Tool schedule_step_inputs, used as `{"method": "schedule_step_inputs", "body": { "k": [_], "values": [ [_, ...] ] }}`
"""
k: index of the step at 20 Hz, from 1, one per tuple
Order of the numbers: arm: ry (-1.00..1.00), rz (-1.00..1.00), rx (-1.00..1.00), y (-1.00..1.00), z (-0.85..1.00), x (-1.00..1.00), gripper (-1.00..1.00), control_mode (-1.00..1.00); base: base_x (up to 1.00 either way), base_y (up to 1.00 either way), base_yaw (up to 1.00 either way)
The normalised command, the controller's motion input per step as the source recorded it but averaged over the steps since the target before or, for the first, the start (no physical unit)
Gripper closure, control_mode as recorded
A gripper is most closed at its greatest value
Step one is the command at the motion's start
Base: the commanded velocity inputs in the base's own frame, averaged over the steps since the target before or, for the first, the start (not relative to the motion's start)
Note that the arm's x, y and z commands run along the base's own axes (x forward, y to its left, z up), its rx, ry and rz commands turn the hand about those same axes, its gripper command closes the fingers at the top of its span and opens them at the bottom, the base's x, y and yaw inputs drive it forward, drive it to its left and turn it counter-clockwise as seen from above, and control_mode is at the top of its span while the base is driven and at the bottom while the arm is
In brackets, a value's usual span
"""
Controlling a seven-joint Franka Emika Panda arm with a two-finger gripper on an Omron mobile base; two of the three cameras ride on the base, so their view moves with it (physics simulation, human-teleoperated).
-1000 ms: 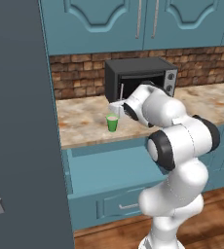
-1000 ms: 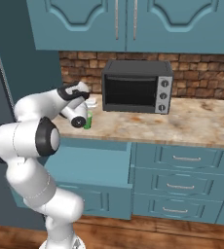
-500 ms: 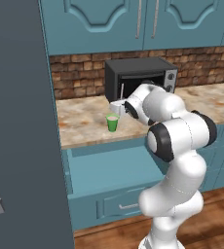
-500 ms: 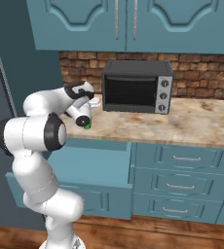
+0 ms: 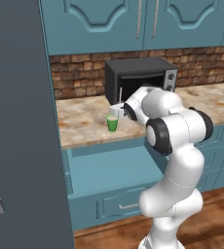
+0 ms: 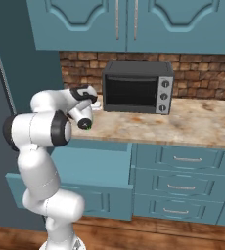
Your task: Pick up the straw from the left drawer and put it inside the smoothie cup.
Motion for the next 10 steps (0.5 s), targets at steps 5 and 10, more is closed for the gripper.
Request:
{"method": "schedule_step_inputs", "body": {
  "k": [5, 10],
  "values": [
    [0.01, 0.00, 0.00, 0.11, -0.03, 0.03, 1.00, -1.00, 0.00, 0.00, 0.00],
    [0.01, 0.00, 0.00, 0.13, -0.03, 0.13, 1.00, -1.00, 0.00, 0.00, 0.00]
  ]
}}
